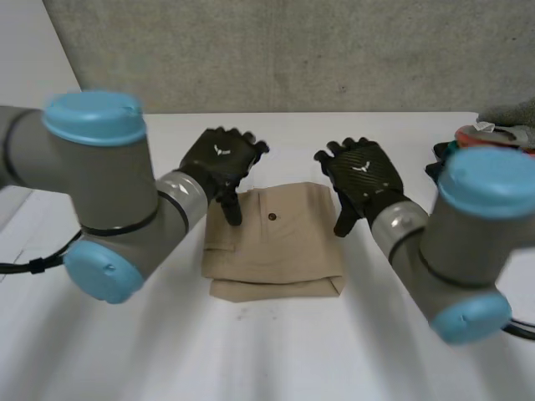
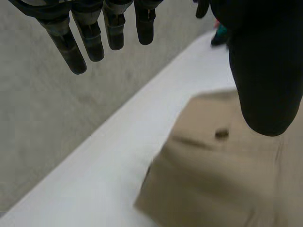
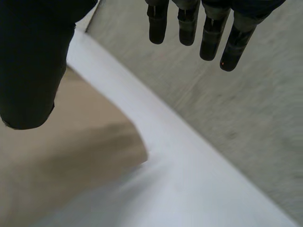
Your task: Fold the laundry.
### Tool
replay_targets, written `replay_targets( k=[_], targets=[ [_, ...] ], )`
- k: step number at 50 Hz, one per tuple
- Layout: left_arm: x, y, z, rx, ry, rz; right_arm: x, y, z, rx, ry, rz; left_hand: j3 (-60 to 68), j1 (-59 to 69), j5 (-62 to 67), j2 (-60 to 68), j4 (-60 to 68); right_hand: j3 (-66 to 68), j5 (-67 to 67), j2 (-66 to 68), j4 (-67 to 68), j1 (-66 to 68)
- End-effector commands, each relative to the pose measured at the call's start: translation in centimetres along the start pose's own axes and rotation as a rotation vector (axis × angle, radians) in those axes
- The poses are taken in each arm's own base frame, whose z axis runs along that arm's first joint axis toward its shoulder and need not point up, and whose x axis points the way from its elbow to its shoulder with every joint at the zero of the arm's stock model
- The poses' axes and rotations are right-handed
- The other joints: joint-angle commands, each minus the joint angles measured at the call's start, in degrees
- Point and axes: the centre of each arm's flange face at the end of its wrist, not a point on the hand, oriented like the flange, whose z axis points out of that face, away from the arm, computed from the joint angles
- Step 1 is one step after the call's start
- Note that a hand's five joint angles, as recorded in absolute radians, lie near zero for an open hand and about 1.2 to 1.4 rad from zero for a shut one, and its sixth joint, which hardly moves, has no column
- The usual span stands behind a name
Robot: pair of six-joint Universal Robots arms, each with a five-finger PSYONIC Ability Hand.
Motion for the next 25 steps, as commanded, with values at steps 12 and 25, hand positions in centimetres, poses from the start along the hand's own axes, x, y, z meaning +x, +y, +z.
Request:
replay_targets(
  k=[12,25],
  targets=[
    [-0.6,-2.7,-4.1,0.128,0.432,-0.12,-10.2,7.0,-5.7,0.02,-0.058,-0.104,0.76,2.21,0.48,1.48,1.37,-2.14,-4.1,-2.64,-3.68,-0.36],
    [-0.7,-2.6,-4.1,0.124,0.429,-0.127,-11.2,7.5,-2.2,0.086,-0.031,-0.241,0.59,2.04,0.31,1.32,1.2,-1.39,-3.36,-1.9,-2.94,0.38]
  ],
)
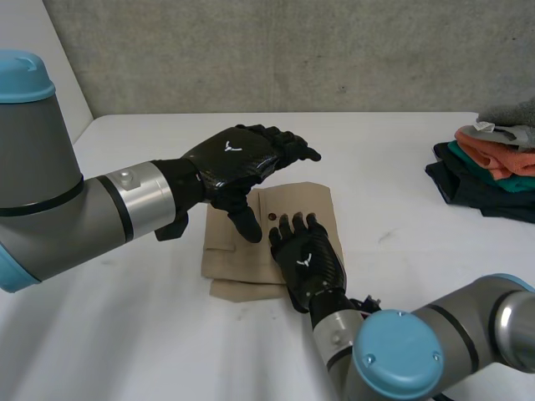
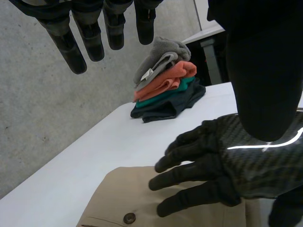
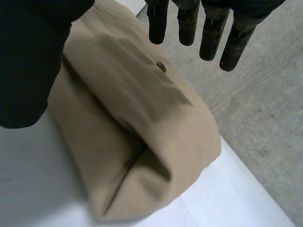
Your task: Fold the laundry.
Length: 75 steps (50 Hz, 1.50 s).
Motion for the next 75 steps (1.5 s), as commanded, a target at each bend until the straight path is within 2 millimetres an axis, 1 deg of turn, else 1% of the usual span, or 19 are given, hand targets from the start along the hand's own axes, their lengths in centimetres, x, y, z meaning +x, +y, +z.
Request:
replay_targets(
  k=[1,5,10,15,22,28,31,32,36,38,41,48,55,61,71,75],
  targets=[
    [-0.1,0.1,0.1,-0.001,-0.008,-0.001,-0.2,0.0,2.2,0.033,0.015,-0.06,0.43,1.72,0.14,1.15,1.03,1.65,-0.35,1.11,0.08,3.39],
    [-0.1,0.1,0.1,-0.002,-0.007,-0.001,-0.4,0.2,2.9,0.03,0.015,-0.07,0.42,1.72,0.14,1.15,1.03,2.86,0.85,2.32,1.28,4.6],
    [-0.1,0.1,0.1,-0.002,-0.007,-0.003,-0.4,-0.1,3.9,0.048,0.027,-0.082,0.26,1.55,-0.03,0.98,0.86,5.05,3.04,4.51,3.47,6.79],
    [-0.1,0.2,0.1,-0.003,-0.007,-0.004,-0.5,0.0,4.4,0.043,0.017,-0.111,0.09,1.38,-0.2,0.81,0.69,5.89,3.89,5.35,4.31,7.63],
    [-0.1,0.1,0.1,-0.002,-0.007,-0.003,-0.7,-0.5,5.1,0.063,-0.007,-0.113,0.09,1.38,-0.19,0.81,0.69,7.23,5.23,6.69,5.66,8.97],
    [-0.2,0.1,0.1,-0.002,-0.009,-0.003,-0.9,-0.6,5.8,0.057,-0.031,-0.116,0.09,1.38,-0.19,0.81,0.69,7.57,5.57,7.03,6.0,9.31],
    [-0.2,0.1,0.1,-0.002,-0.009,-0.005,-0.6,-0.4,5.5,0.007,-0.05,-0.108,0.09,1.38,-0.19,0.81,0.69,6.07,4.06,5.53,4.49,7.81],
    [-0.2,0.1,0.1,-0.002,-0.009,-0.003,-0.5,-0.3,4.9,-0.026,-0.073,-0.1,0.09,1.38,-0.19,0.81,0.69,4.56,2.56,4.02,2.98,6.3],
    [-0.1,0.1,0.1,-0.001,-0.008,-0.004,-0.3,-0.2,3.9,-0.079,-0.105,-0.057,0.09,1.38,-0.19,0.81,0.69,2.03,0.03,1.49,0.45,3.77],
    [-0.1,0.1,0.1,-0.001,-0.008,-0.004,0.0,-0.3,3.9,-0.088,-0.104,-0.039,0.09,1.38,-0.19,0.81,0.69,0.68,-1.32,0.14,-0.9,2.42],
    [0.0,0.1,0.1,-0.002,-0.006,-0.004,-0.2,0.0,3.8,-0.096,-0.112,-0.017,0.09,1.38,-0.19,0.81,0.69,-0.16,-2.17,-0.7,-1.74,1.58],
    [-0.1,0.1,0.1,-0.002,-0.007,-0.005,-0.5,0.5,4.1,-0.103,-0.108,-0.031,0.09,1.38,-0.19,0.81,0.69,-0.84,-2.84,-1.38,-2.42,0.9],
    [-0.1,0.1,0.1,-0.002,-0.007,-0.005,-0.6,0.6,5.0,-0.091,-0.099,-0.034,0.09,1.38,-0.19,0.81,0.69,0.67,-1.33,0.13,-0.91,2.41],
    [-0.1,0.1,0.1,-0.002,-0.007,-0.005,-0.7,0.6,5.8,-0.076,-0.091,-0.056,0.09,1.38,-0.19,0.81,0.69,6.22,4.22,5.68,4.64,7.96],
    [-0.1,0.1,0.1,-0.002,-0.007,-0.005,-0.4,-0.2,7.2,-0.028,-0.063,-0.054,0.09,1.38,-0.19,0.81,0.69,7.4,5.4,6.86,5.82,9.14],
    [-0.1,0.1,0.1,0.0,-0.008,-0.003,-0.3,-0.1,7.8,-0.021,-0.057,-0.05,0.09,1.38,-0.19,0.81,0.69,9.08,7.08,8.54,7.5,10.82]
  ],
)
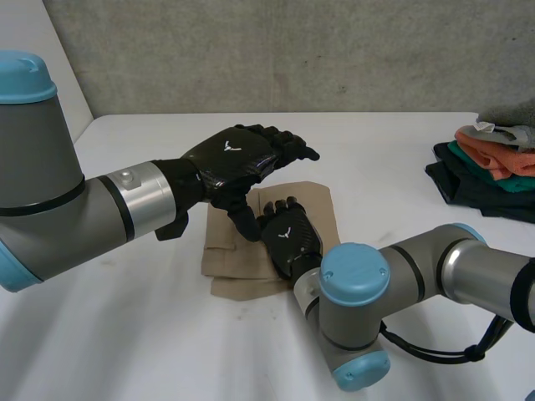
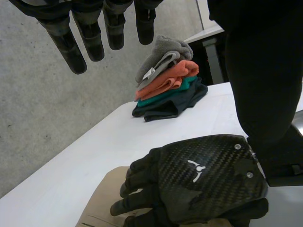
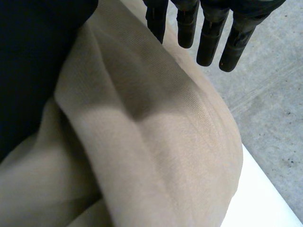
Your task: Fold the laundry.
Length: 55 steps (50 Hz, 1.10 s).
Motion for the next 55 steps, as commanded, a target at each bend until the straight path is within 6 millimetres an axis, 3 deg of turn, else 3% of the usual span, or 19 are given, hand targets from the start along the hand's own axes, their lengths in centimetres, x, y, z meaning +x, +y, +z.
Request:
replay_targets(
  k=[1,17,24,31,37,41,46,55],
  targets=[
    [0.1,0.0,0.0,0.001,0.002,0.001,0.4,-0.1,1.2,0.023,0.019,0.006,0.09,1.47,-0.19,0.81,0.7,6.88,6.87,8.27,8.47,8.18],
    [-0.1,-0.1,0.0,0.004,-0.002,0.003,2.8,0.3,3.9,0.038,0.074,0.013,0.26,1.64,-0.03,0.98,0.86,10.76,10.75,12.15,12.35,12.05],
    [-0.1,-0.1,0.0,0.004,-0.004,0.003,3.8,0.2,4.9,0.052,0.081,0.016,0.26,1.64,-0.03,0.98,0.86,29.08,29.07,30.47,30.67,30.37],
    [-0.3,-0.2,-0.1,0.006,-0.007,0.004,5.2,-0.3,5.8,0.093,0.088,0.027,0.42,1.81,0.14,1.15,1.03,64.48,64.47,65.86,66.06,65.77],
    [-0.5,-0.4,-0.1,0.011,-0.015,0.008,7.6,0.0,6.7,0.105,0.133,0.04,0.42,1.81,0.14,1.15,1.03,64.53,64.52,65.92,66.12,65.83],
    [-1.1,-0.7,-0.5,0.019,-0.032,0.012,10.6,0.5,7.2,0.112,0.169,0.063,0.59,1.98,0.31,1.31,1.2,64.53,64.52,65.92,66.12,65.83],
    [-1.4,-0.9,-0.7,0.025,-0.041,0.002,11.9,0.0,6.9,0.134,0.14,0.065,0.59,1.98,0.31,1.32,1.2,64.53,64.52,65.92,66.12,65.83],
    [-1.4,-1.0,-0.6,0.027,-0.04,-0.023,12.5,2.9,3.7,-0.06,0.058,0.143,0.59,1.98,0.31,1.32,1.2,64.53,64.52,65.92,66.12,65.83]
  ],
)
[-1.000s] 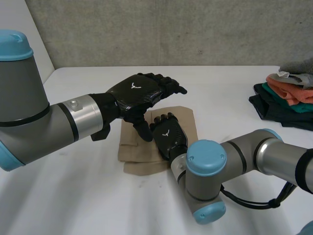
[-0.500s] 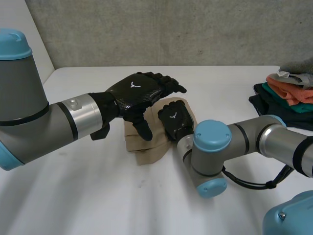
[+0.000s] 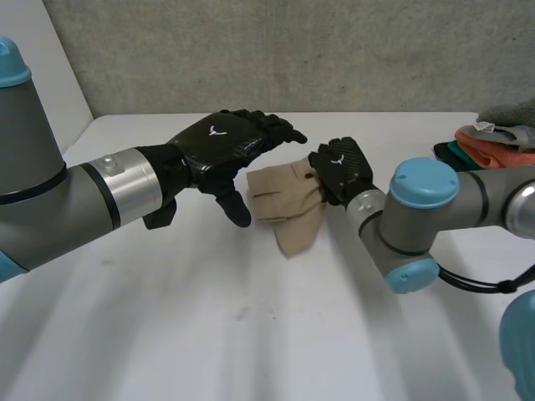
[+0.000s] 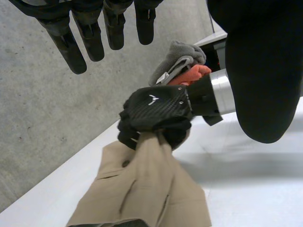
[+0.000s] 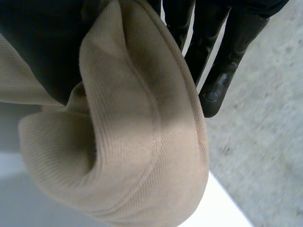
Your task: Fold the laundry.
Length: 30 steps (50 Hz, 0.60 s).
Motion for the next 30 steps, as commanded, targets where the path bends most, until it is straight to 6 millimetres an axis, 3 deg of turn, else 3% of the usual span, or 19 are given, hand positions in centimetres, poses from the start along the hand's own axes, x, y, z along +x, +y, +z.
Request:
replay_targets(
  k=[1,2,4,13,15,19,25,30],
  targets=[
    [0.0,0.0,0.0,0.001,0.001,-0.013,0.6,2.0,-2.5,-0.151,-0.058,0.073,0.59,1.96,0.31,1.32,1.2,15.45,18.21,13.0,11.72,25.92],
    [0.0,0.0,0.0,0.001,0.001,-0.013,0.6,2.1,-2.6,-0.155,-0.064,0.098,0.59,1.96,0.31,1.32,1.2,-6.64,-3.88,-9.08,-10.37,3.83],
    [0.0,0.0,0.0,0.001,0.001,-0.013,0.9,2.1,-2.5,-0.149,-0.058,0.125,0.59,1.96,0.31,1.32,1.2,-23.08,-20.32,-25.53,-26.82,-12.62],
    [0.0,0.1,0.1,0.002,0.0,-0.012,0.4,3.2,-1.9,-0.155,-0.068,0.131,0.59,1.96,0.31,1.32,1.2,-28.73,-25.97,-31.18,-32.46,-18.26],
    [0.0,0.1,0.1,0.002,0.0,-0.012,0.4,3.4,-1.5,-0.15,-0.065,0.13,0.59,1.96,0.31,1.32,1.2,-21.56,-18.8,-24.0,-25.29,-11.09],
    [0.0,0.1,0.1,0.003,0.002,-0.011,0.5,3.4,-0.5,-0.126,-0.056,0.125,0.59,1.96,0.31,1.32,1.2,15.35,18.1,12.9,11.61,25.81],
    [-0.1,0.1,0.1,0.003,-0.001,-0.012,1.6,2.5,0.9,-0.071,-0.021,0.113,0.59,1.96,0.31,1.32,1.2,15.45,18.21,13.0,11.72,25.92],
    [-0.1,0.0,0.0,0.005,-0.002,-0.01,4.7,-1.6,2.7,0.144,0.087,0.069,0.59,1.96,0.31,1.32,1.2,15.45,18.21,13.0,11.72,25.92]
  ],
)
